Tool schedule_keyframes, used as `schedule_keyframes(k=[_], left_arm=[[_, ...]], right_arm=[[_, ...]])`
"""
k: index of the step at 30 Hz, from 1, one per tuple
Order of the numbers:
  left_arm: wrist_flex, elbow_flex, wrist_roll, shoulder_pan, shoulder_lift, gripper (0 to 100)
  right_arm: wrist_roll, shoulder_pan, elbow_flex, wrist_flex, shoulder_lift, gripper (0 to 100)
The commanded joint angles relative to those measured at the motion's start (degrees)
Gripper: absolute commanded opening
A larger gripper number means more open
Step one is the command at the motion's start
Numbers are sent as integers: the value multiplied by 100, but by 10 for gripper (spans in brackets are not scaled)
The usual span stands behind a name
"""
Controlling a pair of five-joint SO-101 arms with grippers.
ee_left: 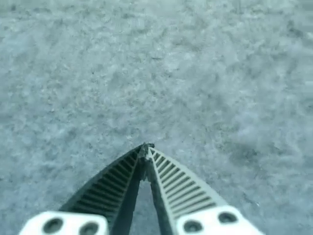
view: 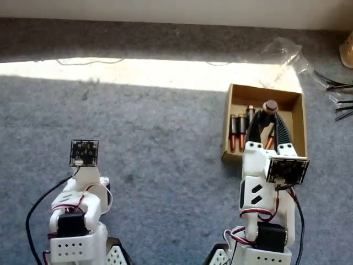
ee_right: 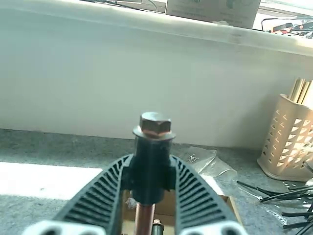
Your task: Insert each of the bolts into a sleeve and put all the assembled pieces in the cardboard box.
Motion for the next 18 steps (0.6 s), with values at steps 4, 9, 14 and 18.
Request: schedule_keyframes(k=[4, 9, 14, 18], left_arm=[[44, 127, 53, -409, -66, 7], [281, 180, 53, -400, -66, 6], [563, 180, 53, -400, -66, 6], [589, 180, 53, -426, -66, 6]], right_arm=[[70, 66, -444, -57, -4, 5], [70, 66, -444, -268, 374, 5], [62, 347, -1121, -453, 1859, 5], [62, 743, -2097, -453, 3389, 5]])
